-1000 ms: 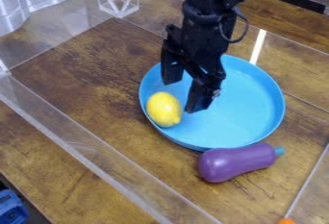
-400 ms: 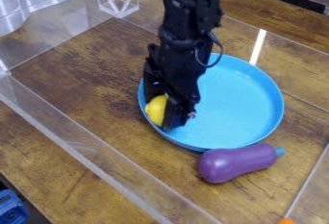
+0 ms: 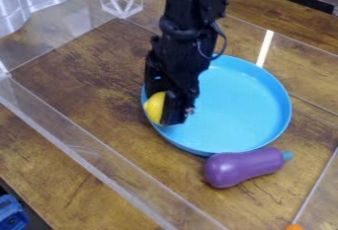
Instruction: Put the lemon on the blue tray
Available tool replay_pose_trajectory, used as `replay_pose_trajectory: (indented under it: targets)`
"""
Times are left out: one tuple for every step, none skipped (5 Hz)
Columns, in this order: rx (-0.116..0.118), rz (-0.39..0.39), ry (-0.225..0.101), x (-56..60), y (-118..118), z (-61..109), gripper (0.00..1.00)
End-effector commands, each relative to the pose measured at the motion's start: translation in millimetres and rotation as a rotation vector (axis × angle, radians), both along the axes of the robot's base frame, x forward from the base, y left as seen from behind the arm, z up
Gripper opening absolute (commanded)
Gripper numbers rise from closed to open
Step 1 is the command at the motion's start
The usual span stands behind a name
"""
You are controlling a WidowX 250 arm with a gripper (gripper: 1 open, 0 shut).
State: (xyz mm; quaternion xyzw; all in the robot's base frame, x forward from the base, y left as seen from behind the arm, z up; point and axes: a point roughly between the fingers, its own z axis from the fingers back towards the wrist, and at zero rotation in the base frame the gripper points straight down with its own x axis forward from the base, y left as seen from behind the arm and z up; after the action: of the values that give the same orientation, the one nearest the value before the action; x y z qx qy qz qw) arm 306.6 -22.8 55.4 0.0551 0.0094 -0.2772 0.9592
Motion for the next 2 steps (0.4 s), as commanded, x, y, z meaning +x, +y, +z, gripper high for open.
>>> replay_pose_trajectory:
  targets:
    - [0.002,0.014,-0.074,14.2,10.0,23.8,0.00]
    - [0.009,0.023,-0.079,16.4,16.1,27.3,0.00]
